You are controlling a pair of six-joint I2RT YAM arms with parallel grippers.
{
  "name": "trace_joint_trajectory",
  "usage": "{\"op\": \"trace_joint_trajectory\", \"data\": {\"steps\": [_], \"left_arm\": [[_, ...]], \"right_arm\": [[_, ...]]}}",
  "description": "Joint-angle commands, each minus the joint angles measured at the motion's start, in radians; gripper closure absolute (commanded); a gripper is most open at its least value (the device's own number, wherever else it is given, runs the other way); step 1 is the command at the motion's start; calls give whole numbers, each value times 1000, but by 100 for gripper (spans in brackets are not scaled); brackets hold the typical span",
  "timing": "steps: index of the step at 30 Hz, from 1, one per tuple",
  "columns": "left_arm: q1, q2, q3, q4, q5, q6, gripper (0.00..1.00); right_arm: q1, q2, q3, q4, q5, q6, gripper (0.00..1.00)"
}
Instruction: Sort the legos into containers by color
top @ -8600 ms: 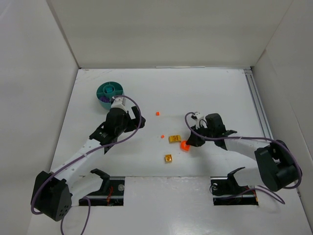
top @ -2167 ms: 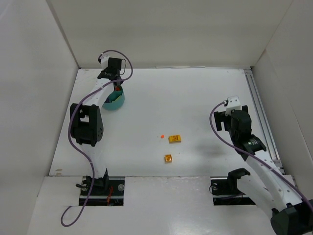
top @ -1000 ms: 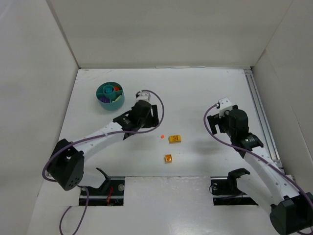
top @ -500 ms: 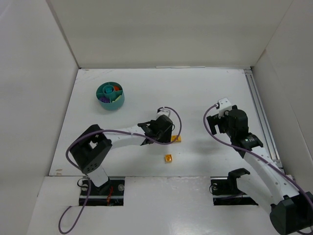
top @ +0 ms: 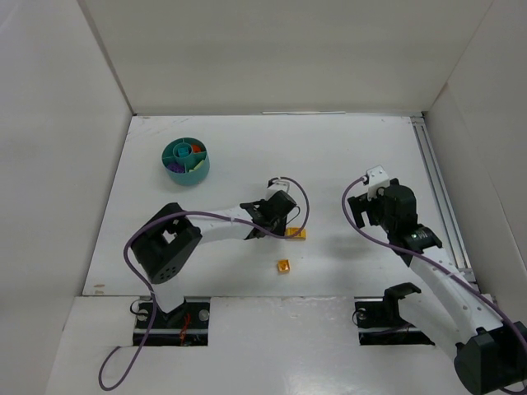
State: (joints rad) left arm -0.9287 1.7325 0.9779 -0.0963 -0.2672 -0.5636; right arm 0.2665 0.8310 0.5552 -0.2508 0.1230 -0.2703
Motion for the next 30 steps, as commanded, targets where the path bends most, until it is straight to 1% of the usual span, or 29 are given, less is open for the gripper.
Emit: {"op": "trace_joint_trajectory", "data": {"steps": [1,7,9,11,13,14,18,21,22,23,27,28,30], "left_arm": [[-9,4,30,-36,-15,-9,68],[-9,13,30,-56,-15,-18,80],[-9,13,30,-65,-15,-18,80],[-9,13,30,-75,-15,-39,85],[-9,3,30,-85,-15,-39,87],[-18,-7,30,-85,-24,-39,90],[-18,-47,54,-103,-62,-50,90],[-18,-82,79,-140,-139,-50,90],[-7,-82,79,-140,-173,-50,90],[4,-94,96,-151,-173,-50,90],[96,-129,177,-161,-191,-7,90],[141,-129,191,-149,-191,7,90],[189,-154,226,-122,-181,37,90]], "right_arm": [[-6,-7,0,53,7,2,0],[-6,-16,0,53,17,2,0],[-6,-17,0,53,17,2,0],[-6,-27,0,53,17,2,0],[-6,-27,-9,53,26,2,0],[-6,-36,-9,53,26,2,0],[-6,-46,-9,53,26,2,0],[-6,-46,-9,53,26,2,0],[-6,-46,-9,53,26,2,0],[-6,-55,-9,53,26,2,0],[-6,-55,-9,53,35,2,0],[-6,-55,-9,53,35,2,0],[-6,-55,-9,44,44,2,0]]}}
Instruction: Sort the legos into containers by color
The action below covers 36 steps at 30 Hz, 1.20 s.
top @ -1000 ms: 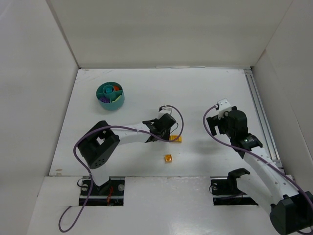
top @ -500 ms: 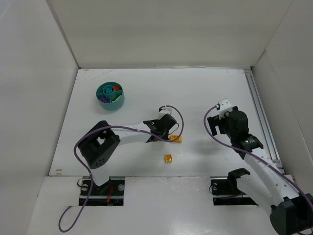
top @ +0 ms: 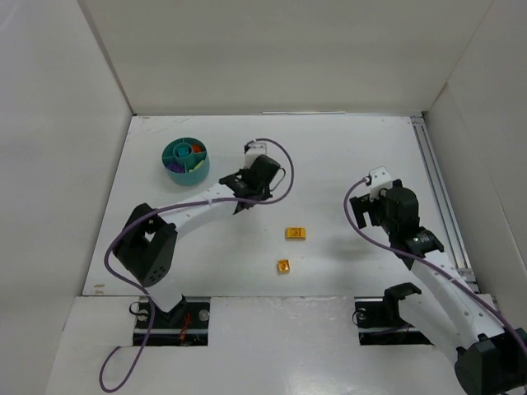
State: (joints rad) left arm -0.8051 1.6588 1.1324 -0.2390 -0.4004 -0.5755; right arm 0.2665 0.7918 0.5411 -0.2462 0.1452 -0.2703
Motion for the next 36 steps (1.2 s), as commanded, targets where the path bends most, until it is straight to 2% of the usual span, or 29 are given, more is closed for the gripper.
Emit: {"op": "trace_joint_trajectory", "data": {"steps": [1,4,8,12,18,20,36], "left_arm": [[119,-80,85,21,-38,83,90],[216,-80,159,32,-38,117,89],[430,-42,236,70,41,187,89],[539,47,351,70,74,221,89],[589,255,573,-45,3,230,88],[600,286,598,-58,-9,221,88],[632,295,581,-59,-32,193,85]], "right_arm": [[-6,-16,5,39,22,2,0],[-6,-16,5,39,31,2,0],[-6,-16,5,39,31,2,0],[-6,3,5,39,40,2,0],[-6,23,5,39,59,2,0],[-15,32,5,39,68,2,0],[-15,53,14,48,68,2,0]]}}
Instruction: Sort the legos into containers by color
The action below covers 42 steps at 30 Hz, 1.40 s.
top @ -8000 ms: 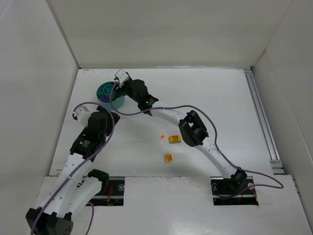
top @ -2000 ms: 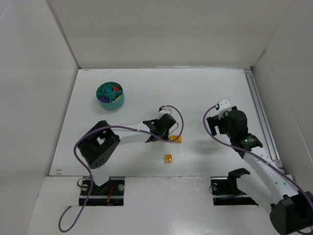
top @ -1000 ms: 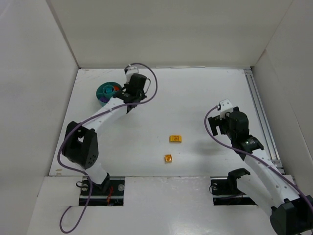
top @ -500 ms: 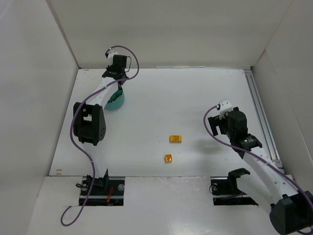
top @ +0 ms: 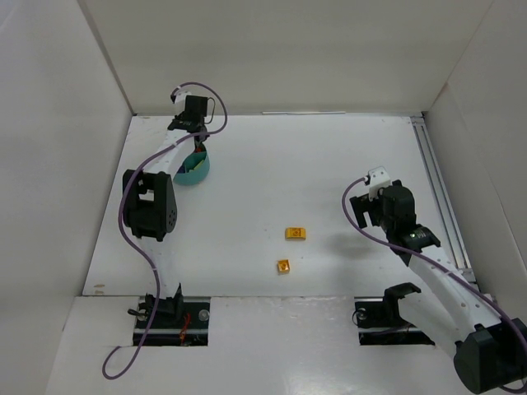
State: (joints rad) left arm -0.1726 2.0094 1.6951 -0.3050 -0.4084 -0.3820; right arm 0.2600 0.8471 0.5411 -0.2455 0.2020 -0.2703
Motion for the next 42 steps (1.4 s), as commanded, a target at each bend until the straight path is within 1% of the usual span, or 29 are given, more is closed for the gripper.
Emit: {"op": "trace_joint_trajectory", "data": {"steps": [1,6,11,12,14,15,18,19,20,21,22,23,24,25,26,27,28,29,31,32,36,37,40,42], "left_arm": [[-1,-55,27,-3,-24,0,85],[-1,-66,15,-13,-33,-11,80],[-1,-113,5,-13,-23,-11,68],[-1,-123,5,-13,-23,-11,68],[-1,-156,-5,-13,3,-2,68],[-1,-169,-5,-13,16,-1,66],[-28,-247,-66,23,94,46,64],[-37,-271,-89,39,185,67,57],[-51,-322,-113,73,239,121,50],[-88,-351,-176,93,290,149,44],[-112,-379,-214,115,328,173,36],[-142,-406,-257,163,382,199,19],[-177,-458,-344,185,401,263,14],[-256,-483,-392,205,411,297,11],[-302,-506,-441,228,424,334,7],[-350,-547,-542,281,433,374,5],[-443,-567,-595,315,433,440,2],[-487,-581,-639,348,433,463,0],[-557,-603,-734,394,512,505,0],[-600,-603,-759,414,583,517,0],[-622,-603,-844,503,745,528,0],[-622,-603,-844,515,820,538,0],[-669,-571,-853,515,865,577,0],[-712,-520,-833,489,850,623,0]], "right_arm": [[-8,-2,14,48,11,2,0],[-8,-2,14,48,20,2,0],[-8,7,14,48,11,2,0],[-8,7,14,48,11,2,0],[-8,7,14,48,11,2,0],[-8,7,14,48,11,2,0],[-8,-2,14,48,11,2,0],[-8,-12,14,48,11,2,0],[-8,-13,14,48,1,2,0],[-8,-23,14,48,0,2,0],[-8,-23,14,48,0,2,0],[-8,-32,14,48,-12,2,0],[-8,-33,14,48,-12,2,0],[-8,-42,5,48,-24,2,0],[-8,-52,5,48,-39,2,0],[-8,-52,5,48,-39,2,0],[-8,-63,5,48,-53,2,0],[-8,-72,-4,48,-62,2,0],[-8,-72,-4,48,-78,2,0],[-18,-83,-4,48,-91,2,0],[-18,-101,-4,48,-102,2,0],[-18,-102,-4,48,-113,2,0],[-18,-111,-4,48,-113,2,0],[-18,-111,-4,48,-122,2,0]]}}
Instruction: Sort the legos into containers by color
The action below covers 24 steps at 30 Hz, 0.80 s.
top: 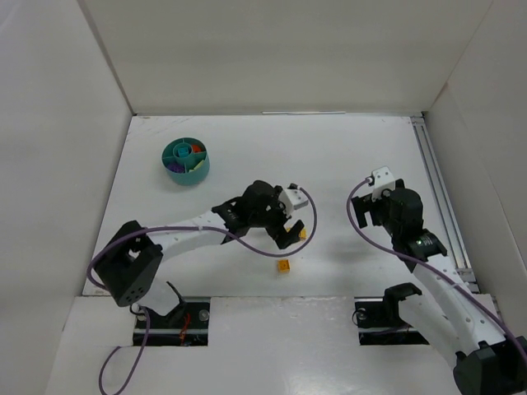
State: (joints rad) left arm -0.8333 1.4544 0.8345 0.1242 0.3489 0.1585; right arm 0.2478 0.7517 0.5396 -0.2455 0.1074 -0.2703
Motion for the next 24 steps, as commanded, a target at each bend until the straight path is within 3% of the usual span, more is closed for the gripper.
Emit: {"op": "trace_joint_trajectory", "data": {"steps": [1,6,12,18,24], "left_arm": [[-61,58,41,60,82,93,0],[-72,217,144,-7,50,115,0],[-72,273,164,-30,19,115,0],[-90,354,216,-77,-42,81,10],[-130,402,249,-129,-244,27,52]], "right_arm": [[-5,-15,-3,38,-28,2,0],[-5,-25,-3,38,-37,-7,0],[-5,-35,-3,29,-28,-7,0],[-5,-35,-3,29,-28,-7,0],[-5,-35,-3,29,-28,-7,0]]}}
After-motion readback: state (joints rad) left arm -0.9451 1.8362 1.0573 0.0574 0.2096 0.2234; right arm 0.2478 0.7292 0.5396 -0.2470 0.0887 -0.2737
